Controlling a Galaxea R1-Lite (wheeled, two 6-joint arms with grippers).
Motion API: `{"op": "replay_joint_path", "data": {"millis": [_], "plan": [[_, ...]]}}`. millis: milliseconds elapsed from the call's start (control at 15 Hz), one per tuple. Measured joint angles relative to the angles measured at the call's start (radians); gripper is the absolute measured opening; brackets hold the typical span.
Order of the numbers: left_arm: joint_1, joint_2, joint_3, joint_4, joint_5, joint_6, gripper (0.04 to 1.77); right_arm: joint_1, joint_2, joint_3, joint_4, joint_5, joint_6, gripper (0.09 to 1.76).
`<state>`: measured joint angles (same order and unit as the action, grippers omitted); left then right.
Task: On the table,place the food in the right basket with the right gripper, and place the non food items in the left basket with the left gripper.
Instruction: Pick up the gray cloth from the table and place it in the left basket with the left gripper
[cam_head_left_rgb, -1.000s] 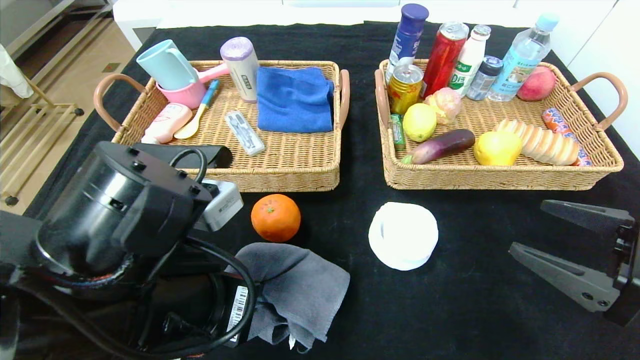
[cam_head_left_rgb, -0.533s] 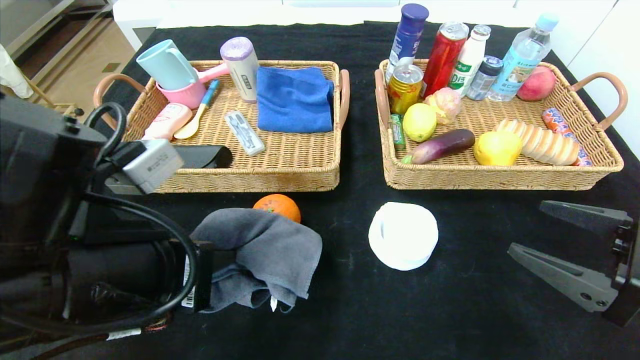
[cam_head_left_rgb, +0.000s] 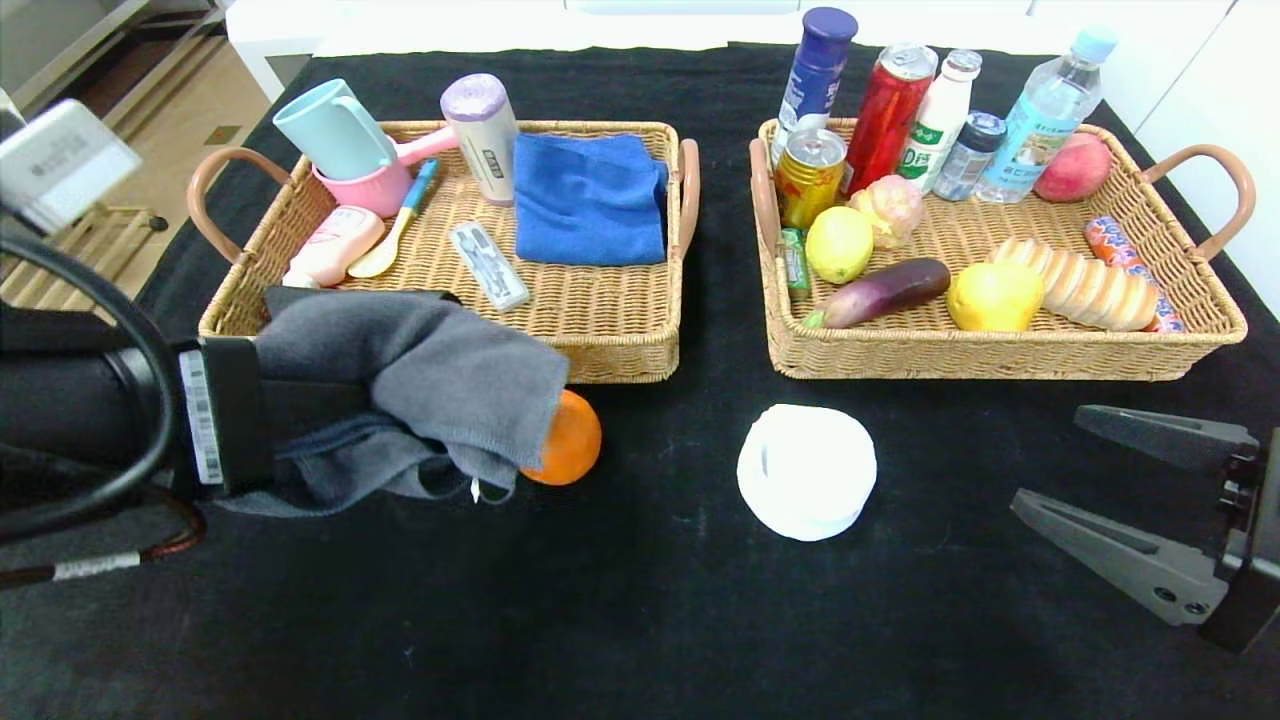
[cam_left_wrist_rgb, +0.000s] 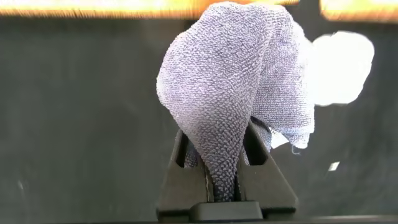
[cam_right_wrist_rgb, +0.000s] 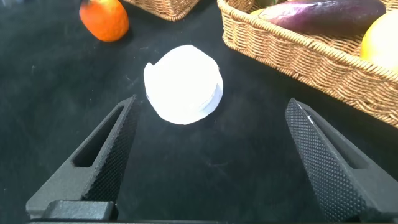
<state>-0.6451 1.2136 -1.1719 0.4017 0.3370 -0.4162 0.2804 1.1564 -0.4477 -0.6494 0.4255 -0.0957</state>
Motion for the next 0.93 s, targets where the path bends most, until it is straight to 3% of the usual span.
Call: {"op": "replay_joint_path", "data": {"millis": [333, 533, 933], "plan": [[0.083, 0.065, -0.108, -0.142, -0.026, 0.116, 0.25, 0.0, -0.001, 0.0, -0.002, 0.0, 0.0, 1.71], [0.129, 0.133, -0.187, -0.146, -0.057, 0.131, 0.25, 0.0, -0.003, -0.001, -0.003, 0.0, 0.0, 1.71], [0.181, 0.289, -0.357, -0.141, -0.064, 0.183, 0.25, -0.001, -0.006, -0.005, -0.004, 0.0, 0.0, 1.71]]}}
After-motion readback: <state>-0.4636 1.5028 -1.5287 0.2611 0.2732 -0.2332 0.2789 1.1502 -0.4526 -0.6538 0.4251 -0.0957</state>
